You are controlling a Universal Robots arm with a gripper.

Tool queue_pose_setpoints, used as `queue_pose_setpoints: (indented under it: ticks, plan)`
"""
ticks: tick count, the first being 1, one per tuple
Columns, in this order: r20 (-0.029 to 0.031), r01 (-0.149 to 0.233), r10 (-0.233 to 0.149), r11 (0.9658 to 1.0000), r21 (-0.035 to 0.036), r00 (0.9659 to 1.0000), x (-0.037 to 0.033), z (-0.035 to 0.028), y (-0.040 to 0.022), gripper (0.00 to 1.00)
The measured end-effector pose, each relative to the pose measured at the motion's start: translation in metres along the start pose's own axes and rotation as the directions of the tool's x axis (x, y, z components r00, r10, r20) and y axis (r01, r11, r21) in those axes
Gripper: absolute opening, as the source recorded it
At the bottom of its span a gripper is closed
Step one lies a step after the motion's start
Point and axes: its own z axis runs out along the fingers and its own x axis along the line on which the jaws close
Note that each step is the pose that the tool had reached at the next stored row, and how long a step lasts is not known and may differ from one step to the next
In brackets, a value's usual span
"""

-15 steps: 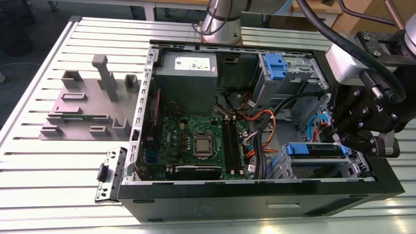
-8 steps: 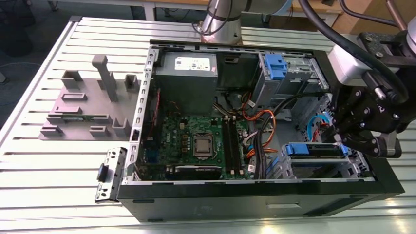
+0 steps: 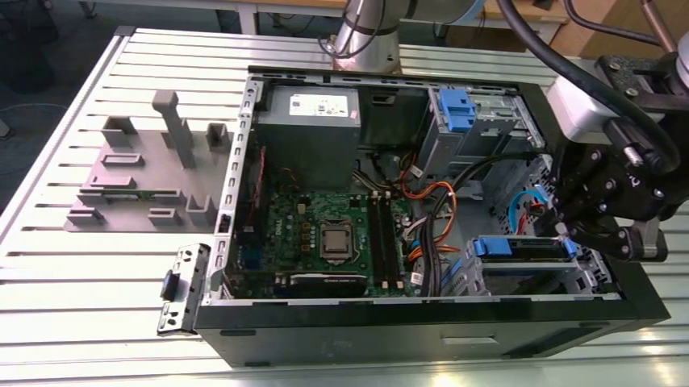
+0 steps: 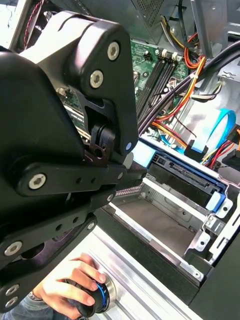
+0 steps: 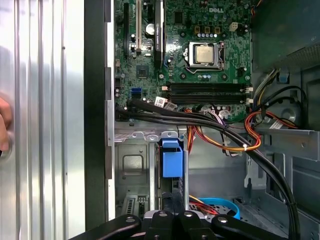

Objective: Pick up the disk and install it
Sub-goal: 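Insert the disk into the insertion slot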

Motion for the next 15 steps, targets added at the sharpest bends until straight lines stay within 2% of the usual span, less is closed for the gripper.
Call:
queue_pose_setpoints:
  ticks: [15]
  plan:
    - [-0.0009, 0.0, 0.0, 1.0, 0.0, 1.0, -0.0004, 0.0018, -0.0087, 0.1]
